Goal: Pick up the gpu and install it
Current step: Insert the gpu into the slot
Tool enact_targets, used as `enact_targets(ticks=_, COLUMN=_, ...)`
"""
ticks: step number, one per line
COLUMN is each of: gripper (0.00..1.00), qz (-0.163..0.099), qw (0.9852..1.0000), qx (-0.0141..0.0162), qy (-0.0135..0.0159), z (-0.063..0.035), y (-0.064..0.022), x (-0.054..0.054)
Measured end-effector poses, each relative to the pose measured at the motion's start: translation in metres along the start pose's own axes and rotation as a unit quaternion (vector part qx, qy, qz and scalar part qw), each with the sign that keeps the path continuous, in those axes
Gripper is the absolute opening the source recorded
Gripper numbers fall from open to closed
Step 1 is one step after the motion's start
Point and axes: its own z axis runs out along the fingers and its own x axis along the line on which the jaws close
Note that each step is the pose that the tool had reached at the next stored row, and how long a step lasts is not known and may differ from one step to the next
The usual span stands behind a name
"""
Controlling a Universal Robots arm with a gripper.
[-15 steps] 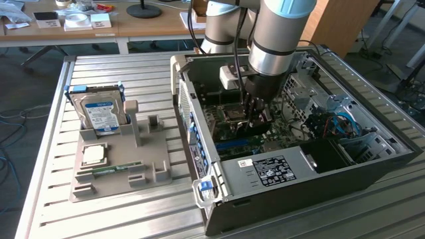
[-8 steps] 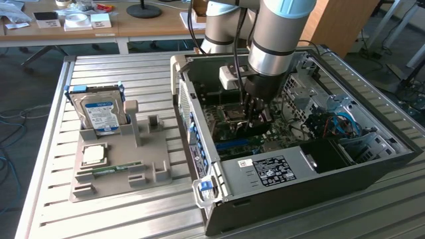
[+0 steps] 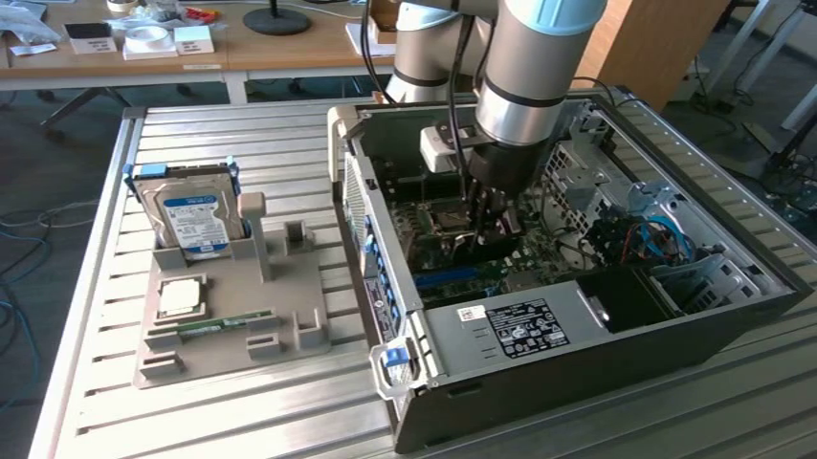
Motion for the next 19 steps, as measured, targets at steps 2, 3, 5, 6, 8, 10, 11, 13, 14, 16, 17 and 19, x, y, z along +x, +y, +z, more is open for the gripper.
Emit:
enact_targets(ticks=2, gripper=0.27, qz=0.0, qw=1.0, qx=0.0, qy=0.0, z=0.0, y=0.0003, x=0.0)
enact_targets(ticks=3, gripper=0.27, qz=0.0, qw=1.0, qx=0.0, qy=0.0, z=0.0, y=0.0003, x=0.0)
enact_targets(ticks=5, gripper=0.27, qz=0.0, qw=1.0, qx=0.0, qy=0.0, z=0.0, y=0.0003, x=0.0)
enact_targets(ticks=6, gripper=0.27, qz=0.0, qw=1.0, qx=0.0, qy=0.0, z=0.0, y=0.0005, x=0.0)
enact_targets(ticks=8, gripper=0.27, qz=0.0, qw=1.0, qx=0.0, qy=0.0, z=-0.0001, y=0.0028, x=0.0001)
enact_targets(ticks=10, gripper=0.27, qz=0.0, qw=1.0, qx=0.0, qy=0.0, z=-0.0001, y=0.0045, x=0.0008)
enact_targets(ticks=11, gripper=0.27, qz=0.0, qw=1.0, qx=0.0, qy=0.0, z=-0.0001, y=0.0046, x=0.001)
enact_targets(ticks=13, gripper=0.27, qz=0.0, qw=1.0, qx=0.0, qy=0.0, z=-0.0001, y=0.0046, x=0.0011)
enact_targets(ticks=14, gripper=0.27, qz=0.0, qw=1.0, qx=0.0, qy=-0.0001, z=-0.0001, y=0.0046, x=0.0012)
enact_targets(ticks=16, gripper=0.27, qz=0.0, qw=1.0, qx=0.0, qy=0.0, z=-0.0002, y=0.0052, x=0.0012)
enact_targets(ticks=17, gripper=0.27, qz=0.0, qw=1.0, qx=0.0, qy=0.0, z=-0.0002, y=0.0063, x=0.0013)
enact_targets(ticks=19, gripper=0.27, qz=0.0, qw=1.0, qx=0.0, qy=0.0, z=-0.0002, y=0.0075, x=0.0012)
